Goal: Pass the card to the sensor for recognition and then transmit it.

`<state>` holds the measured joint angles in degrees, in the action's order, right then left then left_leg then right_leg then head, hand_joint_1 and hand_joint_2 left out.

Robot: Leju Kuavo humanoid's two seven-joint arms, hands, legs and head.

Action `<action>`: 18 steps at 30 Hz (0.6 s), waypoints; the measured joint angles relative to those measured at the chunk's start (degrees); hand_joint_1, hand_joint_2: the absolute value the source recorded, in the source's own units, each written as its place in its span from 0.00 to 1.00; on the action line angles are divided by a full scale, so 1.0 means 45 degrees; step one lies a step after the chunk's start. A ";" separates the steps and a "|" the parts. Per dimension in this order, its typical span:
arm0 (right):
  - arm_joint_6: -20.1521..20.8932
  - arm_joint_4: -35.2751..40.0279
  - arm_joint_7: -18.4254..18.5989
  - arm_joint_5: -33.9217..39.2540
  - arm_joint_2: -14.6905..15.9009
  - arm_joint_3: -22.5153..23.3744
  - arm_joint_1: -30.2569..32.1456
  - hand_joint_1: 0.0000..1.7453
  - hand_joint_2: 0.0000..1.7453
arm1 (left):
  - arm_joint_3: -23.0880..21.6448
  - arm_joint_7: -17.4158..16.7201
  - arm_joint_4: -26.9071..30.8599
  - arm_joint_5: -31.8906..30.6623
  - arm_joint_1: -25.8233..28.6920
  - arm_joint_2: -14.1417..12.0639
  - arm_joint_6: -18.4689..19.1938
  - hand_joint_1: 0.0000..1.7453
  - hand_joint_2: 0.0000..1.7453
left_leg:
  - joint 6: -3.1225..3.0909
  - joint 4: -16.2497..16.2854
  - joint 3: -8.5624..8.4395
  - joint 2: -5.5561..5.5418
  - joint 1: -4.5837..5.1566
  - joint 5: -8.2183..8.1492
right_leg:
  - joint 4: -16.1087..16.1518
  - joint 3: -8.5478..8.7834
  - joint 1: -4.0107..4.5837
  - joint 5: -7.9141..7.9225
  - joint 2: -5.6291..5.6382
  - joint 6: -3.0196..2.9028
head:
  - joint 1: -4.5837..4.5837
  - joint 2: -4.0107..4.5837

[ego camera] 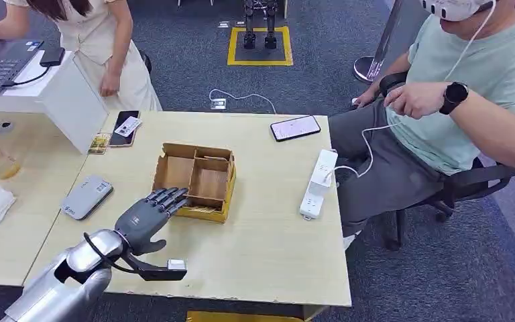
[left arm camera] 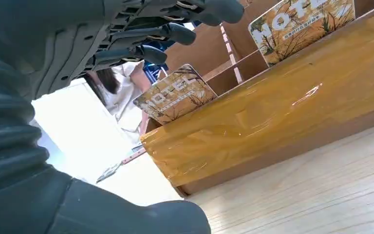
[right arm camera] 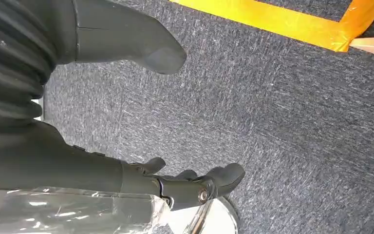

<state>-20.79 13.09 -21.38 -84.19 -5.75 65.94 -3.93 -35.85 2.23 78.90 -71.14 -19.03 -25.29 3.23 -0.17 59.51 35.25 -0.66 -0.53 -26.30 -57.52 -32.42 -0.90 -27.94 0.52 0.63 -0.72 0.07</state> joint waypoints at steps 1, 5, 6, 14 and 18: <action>0.0000 0.0000 0.0000 0.0000 0.0000 0.0000 0.0000 0.00 1.00 | 0.0000 0.0000 0.0000 0.0000 0.0001 0.0000 0.0000 0.00 1.00 | 0.0000 0.0000 0.0000 0.0000 0.0000 0.0000 | 0.0000 0.0000 0.0000 0.0000 0.0000 0.0000 | -0.0005 0.0000; 0.0000 0.0000 0.0000 0.0000 0.0000 0.0000 -0.0001 0.00 1.00 | 0.0000 0.0000 0.0034 0.0005 0.0001 -0.0005 0.0015 0.00 1.00 | 0.0000 0.0000 0.0000 0.0000 0.0000 0.0000 | 0.0000 0.0000 0.0000 0.0000 0.0000 0.0000 | -0.0005 0.0000; 0.0000 0.0000 0.0000 0.0000 0.0000 0.0000 0.0001 0.00 1.00 | 0.0000 0.0000 0.0034 0.0000 0.0001 -0.0005 0.0019 0.00 1.00 | 0.0000 0.0000 0.0000 0.0000 0.0000 0.0000 | 0.0000 0.0000 0.0000 0.0000 0.0000 0.0000 | -0.0005 0.0000; 0.0000 0.0000 0.0005 0.0000 0.0000 0.0000 0.0000 0.00 1.00 | 0.0000 -0.0078 0.0034 0.0000 0.0003 -0.0005 0.0029 0.00 1.00 | 0.0000 0.0000 0.0000 0.0000 0.0000 0.0000 | 0.0000 0.0000 0.0000 0.0000 0.0000 0.0000 | -0.0005 0.0000; 0.0000 0.0000 0.0005 -0.0005 0.0000 0.0000 0.0002 0.00 1.00 | 0.0000 -0.0087 0.0034 0.0000 0.0060 -0.0005 0.0029 0.00 1.00 | 0.0000 0.0000 0.0000 0.0000 0.0000 0.0000 | 0.0000 0.0000 0.0000 0.0000 0.0000 0.0000 | 0.0000 0.0000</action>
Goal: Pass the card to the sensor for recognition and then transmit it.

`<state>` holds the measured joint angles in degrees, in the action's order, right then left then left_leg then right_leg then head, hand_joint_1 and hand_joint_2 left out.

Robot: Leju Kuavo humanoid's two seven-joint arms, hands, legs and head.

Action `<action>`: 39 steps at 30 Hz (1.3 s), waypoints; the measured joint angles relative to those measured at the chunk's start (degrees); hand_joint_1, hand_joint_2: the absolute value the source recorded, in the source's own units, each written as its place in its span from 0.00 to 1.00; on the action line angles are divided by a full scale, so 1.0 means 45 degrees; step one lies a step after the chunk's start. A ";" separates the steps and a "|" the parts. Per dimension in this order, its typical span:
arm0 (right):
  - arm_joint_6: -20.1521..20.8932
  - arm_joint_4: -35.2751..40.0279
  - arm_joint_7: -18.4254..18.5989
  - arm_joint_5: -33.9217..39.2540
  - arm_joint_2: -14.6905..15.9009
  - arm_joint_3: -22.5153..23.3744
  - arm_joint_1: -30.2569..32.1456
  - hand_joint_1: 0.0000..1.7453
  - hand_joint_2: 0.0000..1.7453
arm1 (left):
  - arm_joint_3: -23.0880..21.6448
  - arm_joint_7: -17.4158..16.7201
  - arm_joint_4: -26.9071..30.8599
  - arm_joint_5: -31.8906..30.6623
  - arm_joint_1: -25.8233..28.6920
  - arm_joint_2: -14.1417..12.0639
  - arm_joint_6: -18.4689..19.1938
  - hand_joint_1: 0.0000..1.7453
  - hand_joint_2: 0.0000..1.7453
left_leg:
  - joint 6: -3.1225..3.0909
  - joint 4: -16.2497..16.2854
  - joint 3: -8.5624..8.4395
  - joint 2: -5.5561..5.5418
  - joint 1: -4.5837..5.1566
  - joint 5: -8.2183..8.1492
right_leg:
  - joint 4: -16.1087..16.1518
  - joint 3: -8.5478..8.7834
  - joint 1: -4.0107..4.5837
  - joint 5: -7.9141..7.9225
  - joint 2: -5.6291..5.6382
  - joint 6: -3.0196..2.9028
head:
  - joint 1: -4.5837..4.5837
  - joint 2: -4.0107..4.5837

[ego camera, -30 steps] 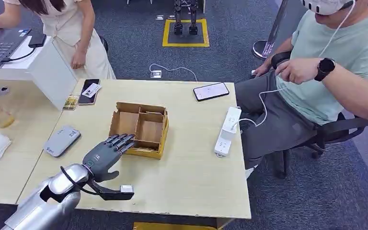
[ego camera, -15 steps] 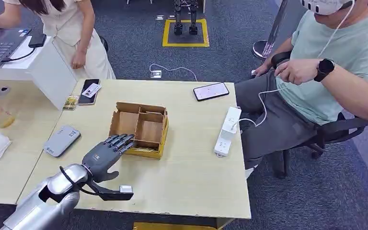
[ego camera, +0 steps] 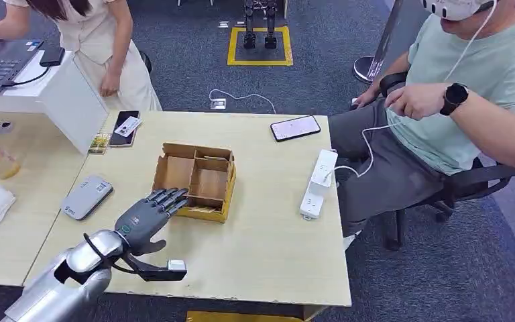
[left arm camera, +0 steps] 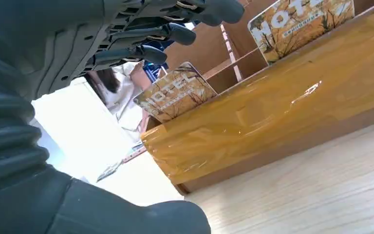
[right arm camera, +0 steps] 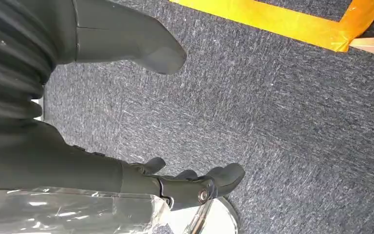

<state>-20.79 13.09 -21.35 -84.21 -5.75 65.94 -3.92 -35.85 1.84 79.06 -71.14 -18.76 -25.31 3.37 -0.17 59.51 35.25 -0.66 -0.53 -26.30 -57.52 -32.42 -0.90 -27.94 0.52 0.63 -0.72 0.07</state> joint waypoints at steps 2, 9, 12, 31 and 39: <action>0.0000 0.0000 -0.0005 0.0000 0.0000 0.0000 -0.0001 0.00 1.00 | 0.0000 -0.0048 0.0005 0.0000 0.0033 0.0000 -0.0005 0.00 1.00 | 0.0000 0.0000 0.0000 0.0000 0.0000 0.0000 | 0.0000 0.0000 0.0000 0.0000 0.0000 0.0000 | -0.0004 0.0000; 0.0000 0.0000 -0.0005 0.0000 0.0000 0.0005 -0.0001 0.00 1.00 | 0.0000 -0.0073 0.0010 0.0107 0.0129 -0.0048 0.0019 0.00 1.00 | 0.0000 0.0000 0.0001 0.0000 0.0000 0.0000 | 0.0000 0.0000 0.0000 0.0000 0.0000 0.0000 | 0.0000 0.0000; 0.0005 0.0000 -0.0019 0.0000 0.0000 0.0005 -0.0001 0.00 1.00 | 0.0005 0.0054 0.0136 0.0360 0.0189 -0.0214 0.0146 0.00 1.00 | 0.0000 0.0000 0.0000 0.0000 -0.0001 0.0000 | 0.0000 0.0000 0.0001 0.0000 0.0000 0.0000 | 0.0000 -0.0005; 0.0005 0.0000 0.0015 0.0000 0.0000 0.0083 0.0005 0.00 1.00 | 0.0374 -0.0015 0.1675 0.0738 0.1309 -0.1467 0.0306 0.00 1.00 | 0.0000 -0.0003 0.0002 0.0001 -0.0001 -0.0002 | 0.0000 -0.0003 0.0001 -0.0006 0.0000 -0.0003 | -0.0005 0.0000; -0.0005 0.0000 0.0000 0.0000 0.0000 0.0092 -0.0002 0.00 1.00 | 0.0471 -0.0131 0.1817 0.0699 0.1384 -0.1336 0.0272 0.00 1.00 | 0.0000 -0.0003 0.0002 0.0001 -0.0001 -0.0002 | 0.0000 -0.0002 0.0000 -0.0005 0.0000 -0.0003 | -0.0005 0.0000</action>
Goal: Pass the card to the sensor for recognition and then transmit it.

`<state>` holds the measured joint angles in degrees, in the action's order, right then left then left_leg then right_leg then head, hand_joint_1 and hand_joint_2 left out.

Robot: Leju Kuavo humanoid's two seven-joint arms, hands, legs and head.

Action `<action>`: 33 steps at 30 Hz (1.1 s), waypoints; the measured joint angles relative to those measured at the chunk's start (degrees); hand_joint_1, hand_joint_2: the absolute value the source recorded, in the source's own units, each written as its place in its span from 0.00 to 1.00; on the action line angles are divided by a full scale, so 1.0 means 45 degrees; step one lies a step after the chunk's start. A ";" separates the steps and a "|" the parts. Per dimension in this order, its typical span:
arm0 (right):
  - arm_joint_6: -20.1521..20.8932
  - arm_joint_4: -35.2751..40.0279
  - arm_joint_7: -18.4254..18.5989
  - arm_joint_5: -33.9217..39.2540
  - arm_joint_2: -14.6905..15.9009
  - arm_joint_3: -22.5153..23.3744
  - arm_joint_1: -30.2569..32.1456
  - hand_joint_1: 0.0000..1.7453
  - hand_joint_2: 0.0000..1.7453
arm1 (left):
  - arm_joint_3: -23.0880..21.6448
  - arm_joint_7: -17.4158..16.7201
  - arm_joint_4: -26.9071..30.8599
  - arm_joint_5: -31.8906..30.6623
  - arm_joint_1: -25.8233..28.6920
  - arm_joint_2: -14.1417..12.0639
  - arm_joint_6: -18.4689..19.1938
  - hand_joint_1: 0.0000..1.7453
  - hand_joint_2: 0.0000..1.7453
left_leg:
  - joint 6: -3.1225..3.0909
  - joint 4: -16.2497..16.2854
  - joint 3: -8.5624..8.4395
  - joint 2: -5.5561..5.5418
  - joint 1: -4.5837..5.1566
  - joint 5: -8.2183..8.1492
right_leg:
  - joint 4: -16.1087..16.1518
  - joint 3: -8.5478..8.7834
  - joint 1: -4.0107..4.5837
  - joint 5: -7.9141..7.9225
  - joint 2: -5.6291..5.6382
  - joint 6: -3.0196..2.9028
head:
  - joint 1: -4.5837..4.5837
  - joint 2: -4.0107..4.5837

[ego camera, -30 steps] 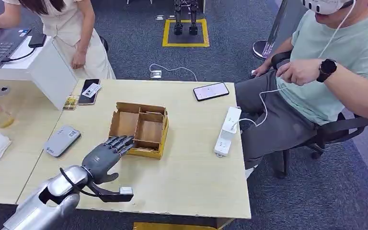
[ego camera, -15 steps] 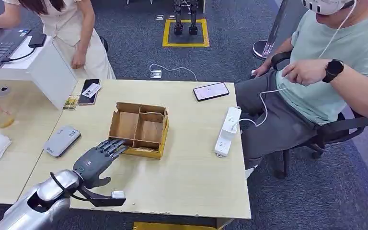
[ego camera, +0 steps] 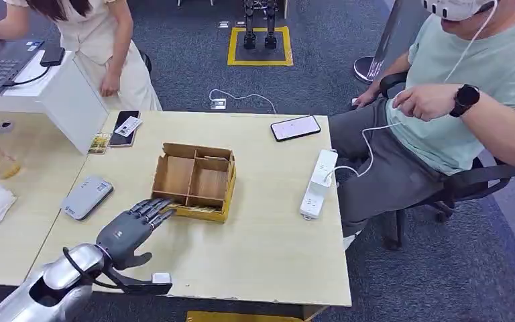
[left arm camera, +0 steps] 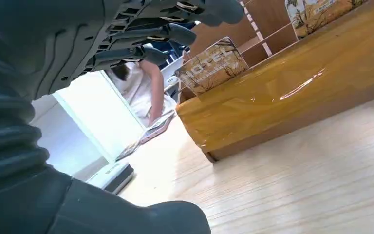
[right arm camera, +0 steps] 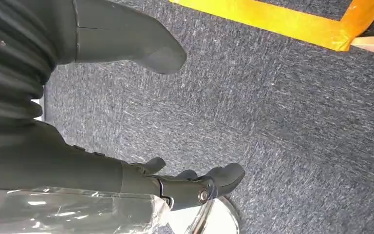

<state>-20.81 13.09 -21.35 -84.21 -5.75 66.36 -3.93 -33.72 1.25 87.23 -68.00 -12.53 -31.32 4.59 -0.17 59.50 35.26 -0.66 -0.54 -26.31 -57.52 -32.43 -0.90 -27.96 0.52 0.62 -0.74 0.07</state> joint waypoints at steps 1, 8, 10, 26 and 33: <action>0.0000 0.0000 0.0000 0.0000 0.0000 0.0000 0.0001 0.00 1.00 | 0.0024 -0.0005 0.0000 -0.0005 0.0007 0.0020 -0.0005 0.00 1.00 | 0.0000 0.0000 0.0000 0.0000 0.0000 0.0000 | 0.0000 0.0000 0.0000 0.0000 0.0000 0.0000 | 0.0005 0.0000; 0.0000 0.0000 -0.0005 0.0000 0.0000 0.0015 0.0000 0.00 1.00 | 0.0189 -0.0014 0.0000 -0.0092 0.0069 0.0127 -0.0116 0.00 1.00 | 0.0000 0.0000 0.0000 0.0000 0.0000 0.0000 | 0.0000 -0.0001 0.0000 0.0000 0.0000 0.0000 | 0.0005 0.0000; 0.0000 0.0000 0.0000 -0.0005 0.0000 0.0019 -0.0001 0.00 1.00 | 0.0228 -0.0014 0.0000 -0.0160 0.0085 0.0234 -0.0169 0.00 1.00 | 0.0000 0.0000 0.0000 0.0000 0.0000 -0.0001 | 0.0000 -0.0001 0.0000 0.0000 0.0000 0.0000 | 0.0000 0.0000; -0.0005 0.0000 0.0029 -0.0015 0.0000 0.0165 -0.0005 0.00 1.00 | 0.0563 -0.0564 -0.0384 -0.1288 -0.0018 0.1859 -0.0991 0.00 1.00 | -0.0001 0.0002 0.0000 -0.0001 0.0003 -0.0001 | 0.0001 -0.0006 -0.0002 0.0000 -0.0003 0.0000 | 0.0000 0.0000; -0.0005 0.0000 0.0029 -0.0015 -0.0019 0.0204 -0.0017 0.00 1.00 | 0.0767 -0.1088 -0.0943 -0.2089 -0.0208 0.3056 -0.1302 0.00 1.00 | -0.0002 0.0003 0.0000 -0.0002 0.0004 -0.0001 | 0.0001 -0.0004 -0.0003 0.0001 -0.0001 0.0002 | 0.0005 0.0000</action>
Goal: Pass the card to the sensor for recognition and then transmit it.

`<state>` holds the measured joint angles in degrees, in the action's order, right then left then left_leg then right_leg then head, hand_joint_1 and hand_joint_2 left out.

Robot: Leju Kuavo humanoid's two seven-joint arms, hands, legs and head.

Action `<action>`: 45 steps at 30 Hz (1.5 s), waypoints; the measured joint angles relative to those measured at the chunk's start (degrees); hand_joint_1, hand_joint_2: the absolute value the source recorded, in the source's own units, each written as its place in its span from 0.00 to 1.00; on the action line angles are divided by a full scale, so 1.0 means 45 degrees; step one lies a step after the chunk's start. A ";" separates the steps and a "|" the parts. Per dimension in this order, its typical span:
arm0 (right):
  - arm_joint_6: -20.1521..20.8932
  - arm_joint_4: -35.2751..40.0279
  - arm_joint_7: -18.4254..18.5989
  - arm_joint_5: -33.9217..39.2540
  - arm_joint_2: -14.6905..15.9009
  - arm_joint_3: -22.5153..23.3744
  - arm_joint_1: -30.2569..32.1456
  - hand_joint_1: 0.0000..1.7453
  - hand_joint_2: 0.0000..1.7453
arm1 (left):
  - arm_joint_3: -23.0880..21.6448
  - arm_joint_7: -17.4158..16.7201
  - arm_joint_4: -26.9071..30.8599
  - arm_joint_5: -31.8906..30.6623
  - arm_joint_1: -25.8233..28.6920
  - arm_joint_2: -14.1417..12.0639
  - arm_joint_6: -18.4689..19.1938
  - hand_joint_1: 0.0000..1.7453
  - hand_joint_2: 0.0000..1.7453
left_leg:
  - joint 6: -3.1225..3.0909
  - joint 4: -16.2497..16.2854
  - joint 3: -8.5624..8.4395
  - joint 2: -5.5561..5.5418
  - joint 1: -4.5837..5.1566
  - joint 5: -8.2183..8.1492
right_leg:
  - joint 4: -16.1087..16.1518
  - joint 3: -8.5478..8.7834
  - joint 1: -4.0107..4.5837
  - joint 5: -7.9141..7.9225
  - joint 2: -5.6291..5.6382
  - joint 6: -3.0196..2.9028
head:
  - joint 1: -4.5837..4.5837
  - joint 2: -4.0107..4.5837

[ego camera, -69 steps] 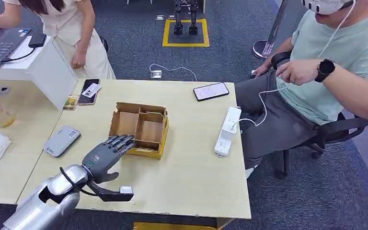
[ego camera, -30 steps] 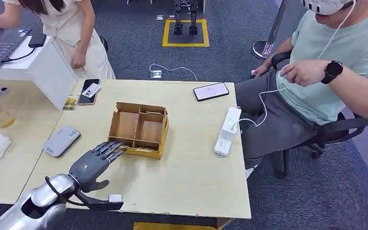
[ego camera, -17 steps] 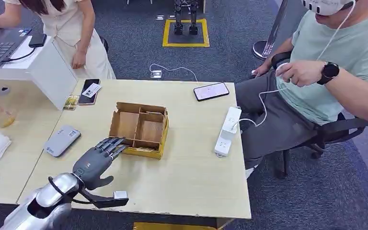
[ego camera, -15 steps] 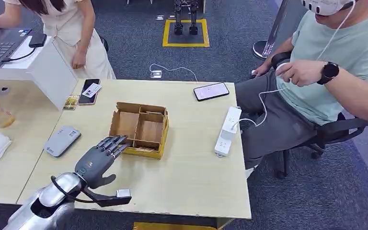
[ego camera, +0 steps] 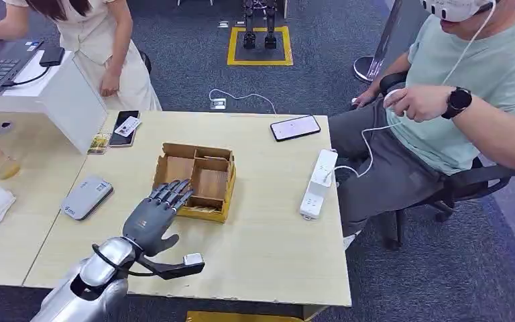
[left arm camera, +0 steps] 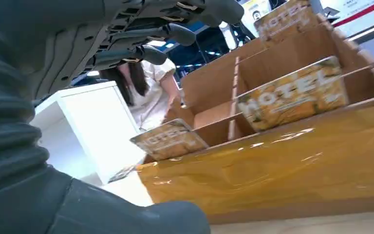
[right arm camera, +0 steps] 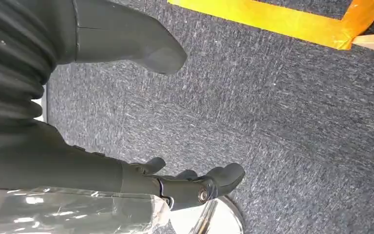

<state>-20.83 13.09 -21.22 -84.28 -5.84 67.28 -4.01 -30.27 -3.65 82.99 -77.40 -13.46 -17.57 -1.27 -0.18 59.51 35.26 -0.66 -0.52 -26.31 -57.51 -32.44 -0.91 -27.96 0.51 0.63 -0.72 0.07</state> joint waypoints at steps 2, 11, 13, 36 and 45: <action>0.0000 0.0000 0.0000 0.0000 -0.0015 0.0000 0.0003 0.00 1.00 | 0.0029 -0.0058 -0.0112 -0.0092 -0.0023 0.0180 0.0000 0.00 1.00 | 0.0000 0.0002 0.0000 0.0000 0.0000 0.0000 | 0.0000 -0.0001 0.0000 0.0000 0.0000 0.0000 | 0.0000 0.0000; 0.0000 0.0000 0.0000 0.0000 -0.0019 0.0005 0.0002 0.00 1.00 | 0.0063 -0.0092 -0.0286 -0.0189 -0.0031 0.0407 -0.0005 0.00 1.00 | 0.0000 0.0001 0.0000 0.0000 0.0000 0.0000 | 0.0000 -0.0001 0.0001 0.0000 0.0000 0.0000 | -0.0005 0.0000; 0.0000 0.0000 0.0000 0.0000 -0.0019 0.0005 0.0002 0.00 1.00 | 0.0092 -0.0048 -0.0364 -0.0194 -0.0033 0.0451 0.0000 0.00 1.00 | 0.0000 0.0001 -0.0001 0.0000 -0.0001 0.0000 | 0.0000 -0.0002 0.0001 0.0000 0.0000 -0.0001 | -0.0005 0.0000; 0.0000 0.0000 -0.0029 -0.0005 -0.0019 0.0015 0.0003 0.00 1.00 | 0.0568 0.0015 -0.0583 -0.0291 -0.0237 0.0874 0.0029 0.00 1.00 | 0.0000 0.0001 0.0000 0.0001 -0.0001 -0.0001 | 0.0000 -0.0002 0.0001 -0.0001 0.0000 -0.0001 | -0.0005 0.0000; 0.0000 0.0000 -0.0034 -0.0005 -0.0019 0.0015 0.0004 0.00 1.00 | 0.0597 0.0122 -0.0607 -0.0286 -0.0237 0.0879 0.0083 0.00 1.00 | -0.0001 0.0001 0.0001 0.0000 -0.0001 -0.0001 | 0.0000 -0.0001 0.0001 0.0000 0.0000 -0.0001 | -0.0005 0.0000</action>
<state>-20.83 13.09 -21.38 -84.30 -5.92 67.34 -4.00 -27.58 -3.10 80.26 -78.68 -14.53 -13.62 -0.90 -0.18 59.51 35.26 -0.66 -0.52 -26.32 -57.51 -32.45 -0.91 -27.96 0.51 0.62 -0.74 0.07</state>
